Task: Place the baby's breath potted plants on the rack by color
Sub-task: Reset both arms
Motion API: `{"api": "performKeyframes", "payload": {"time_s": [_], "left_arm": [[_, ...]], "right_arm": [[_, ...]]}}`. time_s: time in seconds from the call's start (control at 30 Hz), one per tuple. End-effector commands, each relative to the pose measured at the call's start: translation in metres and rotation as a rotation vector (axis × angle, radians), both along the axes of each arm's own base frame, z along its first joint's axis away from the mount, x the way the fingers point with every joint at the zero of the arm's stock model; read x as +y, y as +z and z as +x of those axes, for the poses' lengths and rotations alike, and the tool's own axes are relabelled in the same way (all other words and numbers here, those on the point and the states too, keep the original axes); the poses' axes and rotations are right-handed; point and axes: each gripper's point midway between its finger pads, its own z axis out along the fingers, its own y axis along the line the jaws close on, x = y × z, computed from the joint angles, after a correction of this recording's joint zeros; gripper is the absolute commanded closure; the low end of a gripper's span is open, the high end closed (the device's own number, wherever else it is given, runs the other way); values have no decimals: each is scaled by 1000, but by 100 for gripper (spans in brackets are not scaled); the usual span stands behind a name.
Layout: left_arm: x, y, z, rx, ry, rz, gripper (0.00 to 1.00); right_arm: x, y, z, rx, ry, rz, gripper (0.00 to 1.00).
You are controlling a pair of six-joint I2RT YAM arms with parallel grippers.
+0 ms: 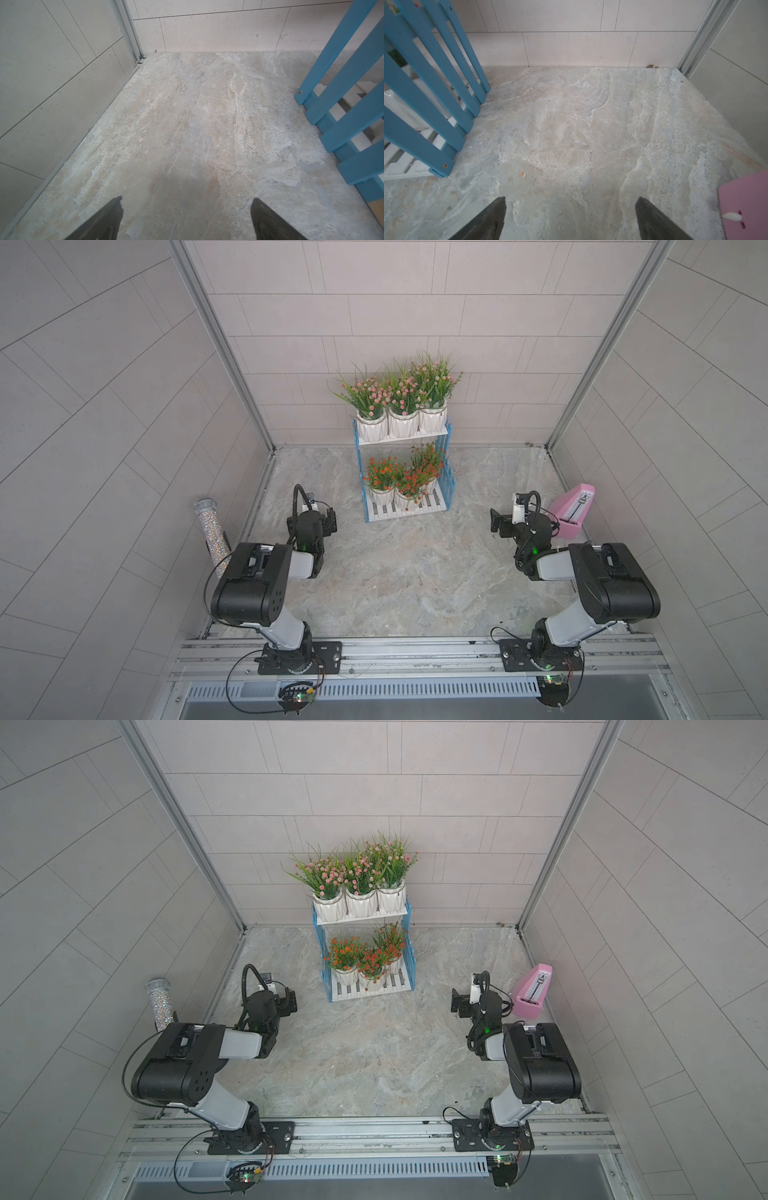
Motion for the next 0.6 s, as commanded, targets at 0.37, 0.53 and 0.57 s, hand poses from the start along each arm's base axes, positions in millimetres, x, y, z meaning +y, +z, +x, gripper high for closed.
{"api": "performKeyframes", "payload": {"time_s": [0.37, 0.53, 0.57], "left_arm": [[3, 8, 7, -32, 17, -5, 0], [3, 8, 7, -32, 16, -6, 0], [3, 8, 7, -32, 16, -6, 0]], "right_arm": [[0, 3, 5, -8, -1, -30, 1], [0, 3, 4, -2, -4, -29, 1], [0, 4, 4, -8, -4, -30, 1]]}}
